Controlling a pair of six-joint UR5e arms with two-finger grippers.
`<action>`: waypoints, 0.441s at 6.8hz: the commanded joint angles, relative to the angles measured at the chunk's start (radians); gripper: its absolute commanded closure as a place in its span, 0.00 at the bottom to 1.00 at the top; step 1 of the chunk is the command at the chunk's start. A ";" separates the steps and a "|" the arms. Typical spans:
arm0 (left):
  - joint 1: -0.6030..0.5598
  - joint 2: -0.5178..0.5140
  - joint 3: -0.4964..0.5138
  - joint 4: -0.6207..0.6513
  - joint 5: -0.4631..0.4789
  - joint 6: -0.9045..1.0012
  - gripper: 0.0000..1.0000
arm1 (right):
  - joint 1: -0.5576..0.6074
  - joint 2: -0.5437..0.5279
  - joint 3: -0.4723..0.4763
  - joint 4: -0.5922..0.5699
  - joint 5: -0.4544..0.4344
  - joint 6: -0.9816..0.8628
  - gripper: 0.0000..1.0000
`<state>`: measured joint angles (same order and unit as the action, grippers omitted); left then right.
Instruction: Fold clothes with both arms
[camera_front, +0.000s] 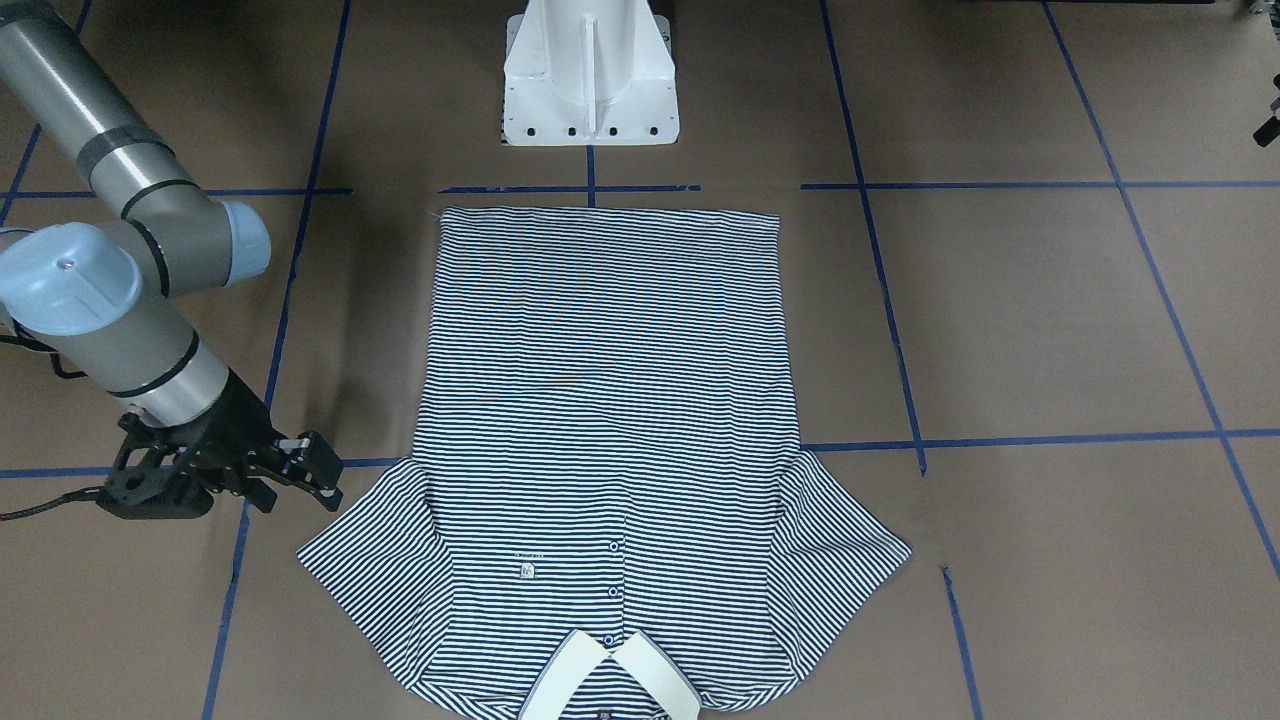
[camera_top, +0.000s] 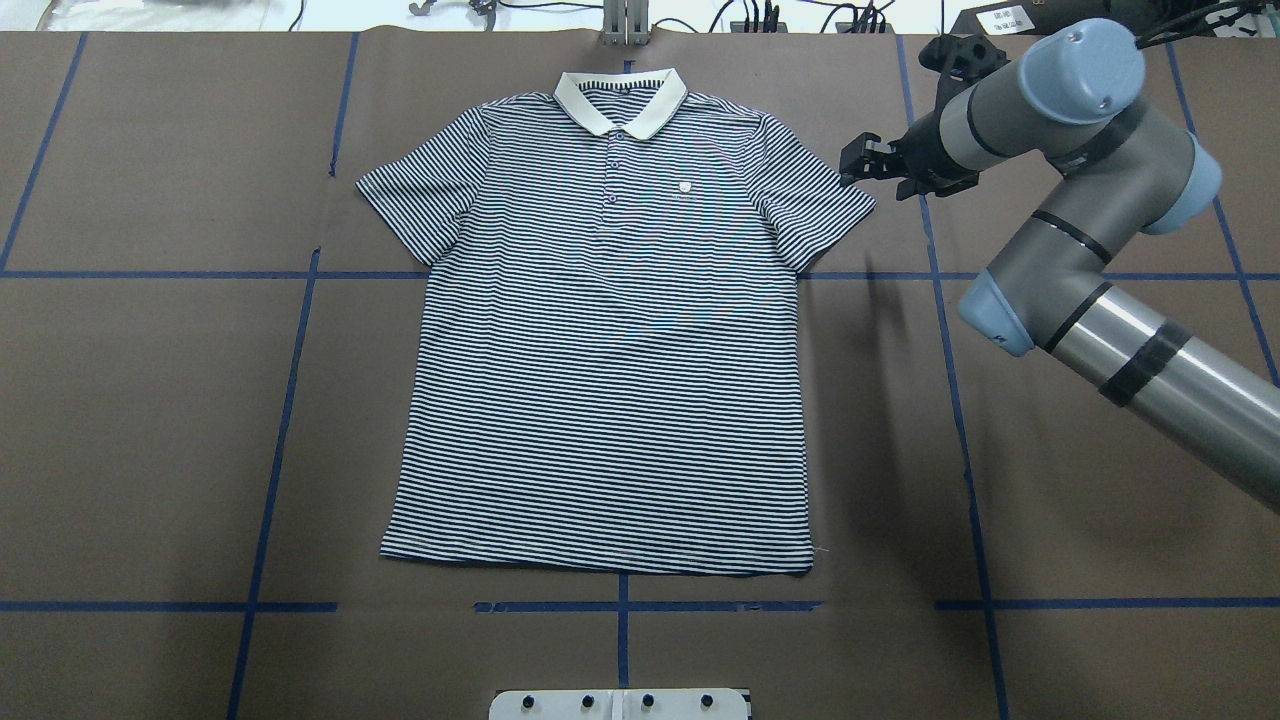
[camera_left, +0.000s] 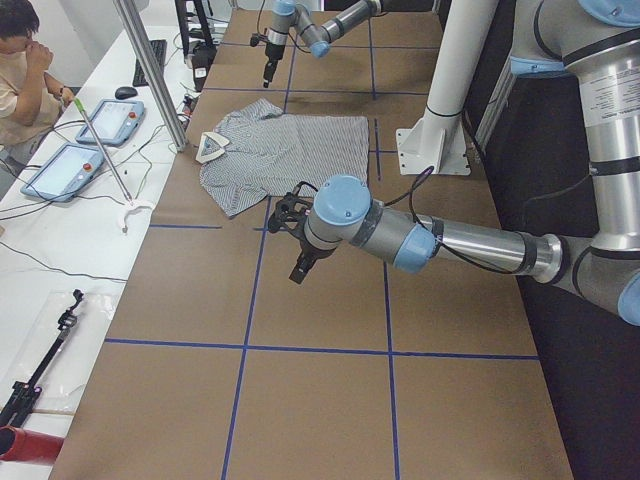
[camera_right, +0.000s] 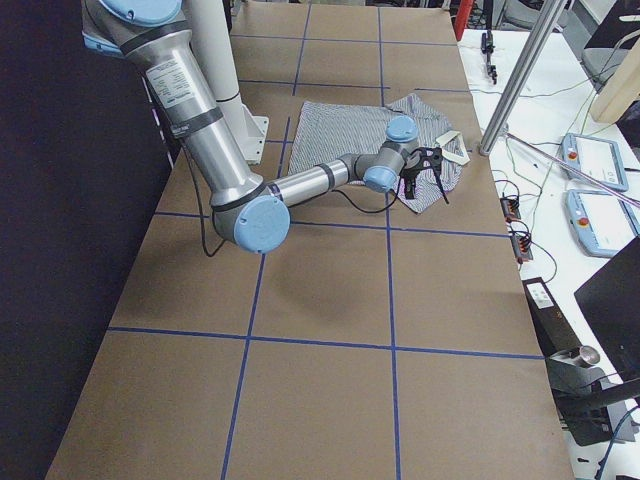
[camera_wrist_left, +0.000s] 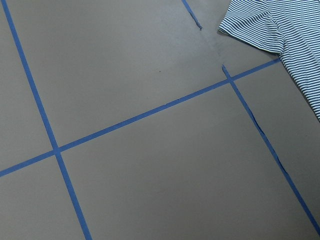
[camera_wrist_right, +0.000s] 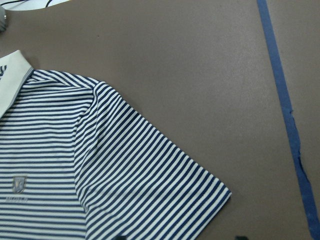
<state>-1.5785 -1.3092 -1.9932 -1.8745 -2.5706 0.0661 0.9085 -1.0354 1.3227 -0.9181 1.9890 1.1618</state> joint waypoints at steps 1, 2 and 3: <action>0.000 -0.001 -0.010 0.000 0.000 -0.032 0.00 | -0.014 0.055 -0.110 0.001 -0.102 0.003 0.31; 0.000 -0.001 -0.012 0.000 -0.002 -0.032 0.00 | -0.013 0.072 -0.153 0.001 -0.114 -0.001 0.33; 0.000 -0.001 -0.009 -0.002 0.000 -0.032 0.00 | -0.023 0.075 -0.164 0.001 -0.122 -0.004 0.34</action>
<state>-1.5785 -1.3100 -2.0027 -1.8749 -2.5716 0.0363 0.8932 -0.9713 1.1878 -0.9173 1.8831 1.1618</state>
